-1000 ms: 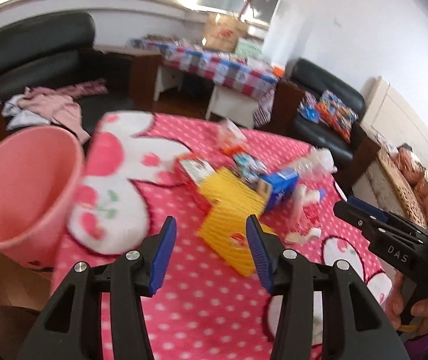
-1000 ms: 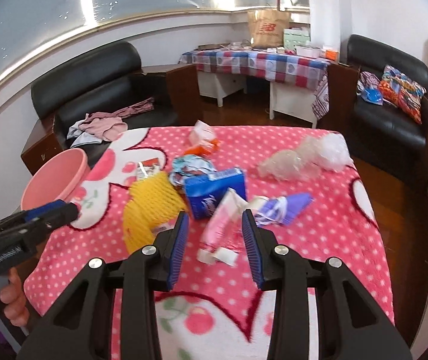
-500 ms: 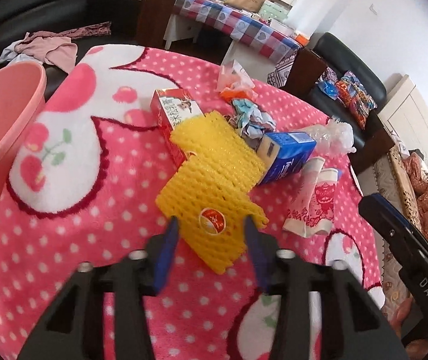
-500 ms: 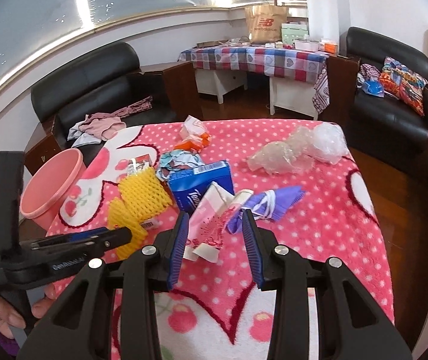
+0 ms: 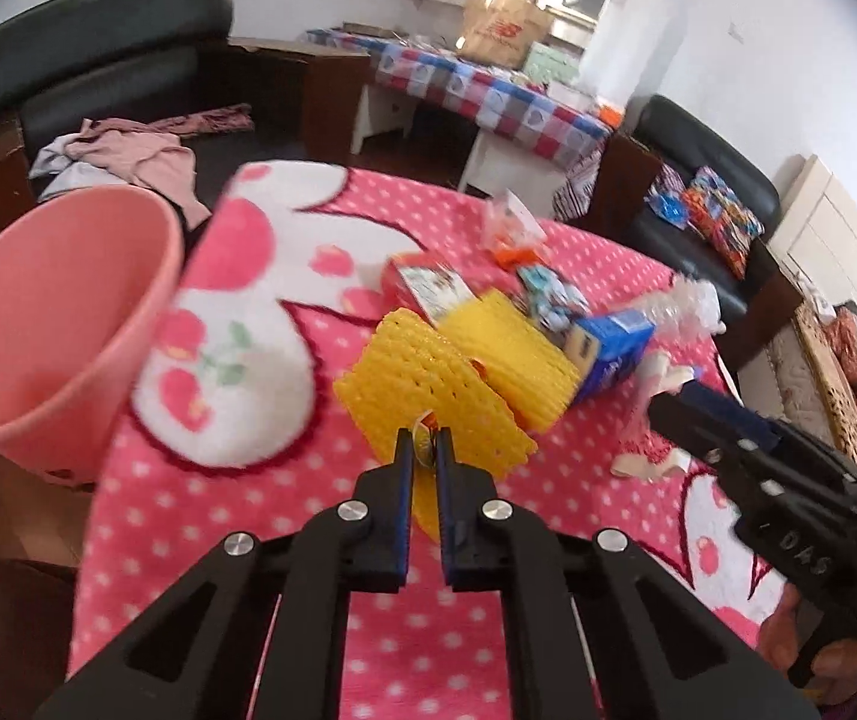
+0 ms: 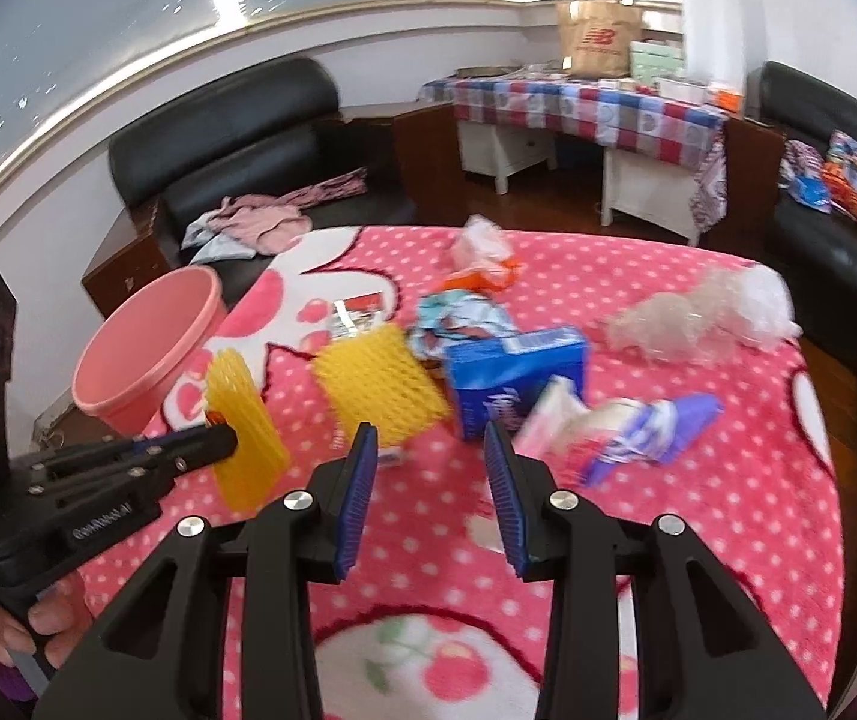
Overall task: Collect trash
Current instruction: 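Grasp a yellow foam net with each tool from the table, then move both yellow foam nets over the pink bucket and release them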
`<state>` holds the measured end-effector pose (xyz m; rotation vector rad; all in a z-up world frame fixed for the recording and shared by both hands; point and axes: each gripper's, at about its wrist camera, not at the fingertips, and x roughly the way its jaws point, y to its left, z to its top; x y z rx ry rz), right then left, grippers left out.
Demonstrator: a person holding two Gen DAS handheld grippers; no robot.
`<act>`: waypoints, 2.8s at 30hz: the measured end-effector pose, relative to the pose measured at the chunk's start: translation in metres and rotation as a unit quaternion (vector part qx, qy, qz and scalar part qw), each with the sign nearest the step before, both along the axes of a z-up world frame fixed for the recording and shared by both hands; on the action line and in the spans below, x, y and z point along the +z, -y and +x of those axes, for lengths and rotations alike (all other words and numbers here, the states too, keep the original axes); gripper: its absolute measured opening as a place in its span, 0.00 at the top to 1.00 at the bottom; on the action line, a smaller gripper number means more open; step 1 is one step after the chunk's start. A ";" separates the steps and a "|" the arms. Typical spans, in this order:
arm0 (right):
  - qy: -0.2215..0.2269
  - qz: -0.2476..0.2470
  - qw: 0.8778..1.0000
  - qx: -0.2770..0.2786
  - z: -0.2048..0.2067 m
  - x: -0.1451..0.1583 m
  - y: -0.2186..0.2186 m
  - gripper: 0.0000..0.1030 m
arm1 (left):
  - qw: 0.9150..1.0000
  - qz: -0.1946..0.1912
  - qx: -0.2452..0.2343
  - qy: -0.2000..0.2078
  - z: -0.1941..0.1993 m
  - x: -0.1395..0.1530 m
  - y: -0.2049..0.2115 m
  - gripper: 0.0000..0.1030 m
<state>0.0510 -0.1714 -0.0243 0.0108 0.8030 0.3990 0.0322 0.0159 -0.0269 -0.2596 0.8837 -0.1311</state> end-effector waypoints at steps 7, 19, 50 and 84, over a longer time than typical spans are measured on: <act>-0.020 -0.021 0.999 0.040 0.023 -0.018 -0.040 0.63 | 1.000 -0.006 0.013 0.007 -0.009 0.005 -0.022 0.94; -0.038 -0.046 0.998 0.020 0.041 -0.037 -0.046 0.83 | 0.999 -0.019 0.026 0.020 -0.014 0.008 -0.045 0.94; 0.051 -0.042 0.987 0.144 0.024 0.035 -0.204 0.89 | 0.981 0.034 0.166 0.092 -0.039 0.048 -0.169 0.94; -0.023 -0.077 0.981 0.175 0.054 -0.018 -0.298 0.89 | 0.979 0.064 0.190 0.017 -0.007 -0.012 -0.232 0.93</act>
